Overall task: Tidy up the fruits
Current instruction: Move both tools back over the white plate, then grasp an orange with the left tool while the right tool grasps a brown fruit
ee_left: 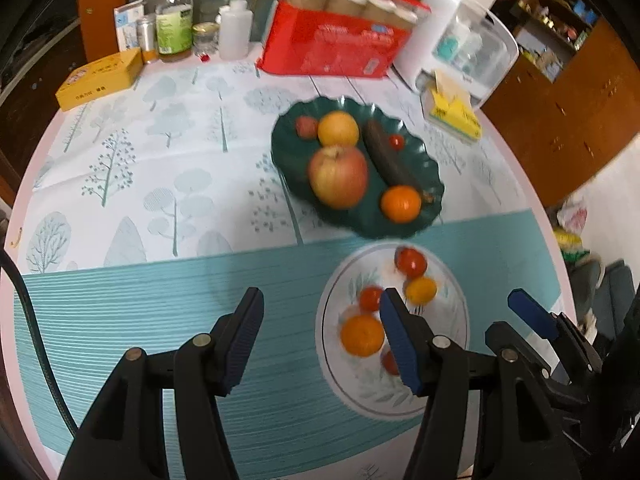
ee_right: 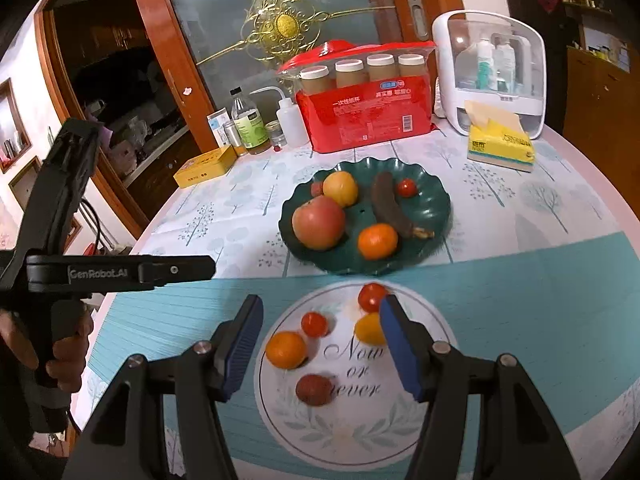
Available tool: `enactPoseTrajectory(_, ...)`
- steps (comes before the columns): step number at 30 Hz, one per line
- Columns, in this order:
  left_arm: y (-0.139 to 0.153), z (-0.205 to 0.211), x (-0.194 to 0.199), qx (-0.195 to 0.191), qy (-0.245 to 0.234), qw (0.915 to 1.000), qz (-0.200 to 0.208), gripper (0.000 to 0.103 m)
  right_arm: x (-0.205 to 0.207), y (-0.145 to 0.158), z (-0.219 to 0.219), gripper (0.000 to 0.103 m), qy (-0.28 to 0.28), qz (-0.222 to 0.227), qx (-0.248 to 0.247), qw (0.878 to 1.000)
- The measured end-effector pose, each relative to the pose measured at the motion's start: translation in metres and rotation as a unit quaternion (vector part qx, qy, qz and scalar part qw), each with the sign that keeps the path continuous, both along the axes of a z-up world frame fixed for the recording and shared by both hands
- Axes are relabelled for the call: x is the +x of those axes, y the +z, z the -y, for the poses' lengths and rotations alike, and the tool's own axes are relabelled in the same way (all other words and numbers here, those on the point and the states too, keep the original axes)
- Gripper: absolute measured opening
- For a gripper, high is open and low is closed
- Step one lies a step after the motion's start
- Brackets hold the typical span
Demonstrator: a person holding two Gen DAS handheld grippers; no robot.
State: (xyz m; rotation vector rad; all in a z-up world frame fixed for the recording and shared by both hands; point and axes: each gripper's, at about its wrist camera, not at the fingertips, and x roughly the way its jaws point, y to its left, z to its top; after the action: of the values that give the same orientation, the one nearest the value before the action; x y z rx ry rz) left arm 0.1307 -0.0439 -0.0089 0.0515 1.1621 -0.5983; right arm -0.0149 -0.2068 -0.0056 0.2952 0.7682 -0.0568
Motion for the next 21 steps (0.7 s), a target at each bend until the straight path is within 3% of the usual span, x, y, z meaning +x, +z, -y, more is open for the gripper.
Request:
enactPoseTrajectory(11, -0.034, 0.019, -0.006, 0.02, -0.044, 0.9982, -0.036, 0.059, -0.026, -0.025, -0.018, 0.061, -0.019, 0.006, -0.03, 0.999)
enactPoseTrajectory(21, -0.06, 0.039, -0.005, 0.042, -0.065, 0.9951, -0.062, 0.062, -0.021, -0.047, -0.044, 0.061, 0.064, -0.019, -0.087, 0.994)
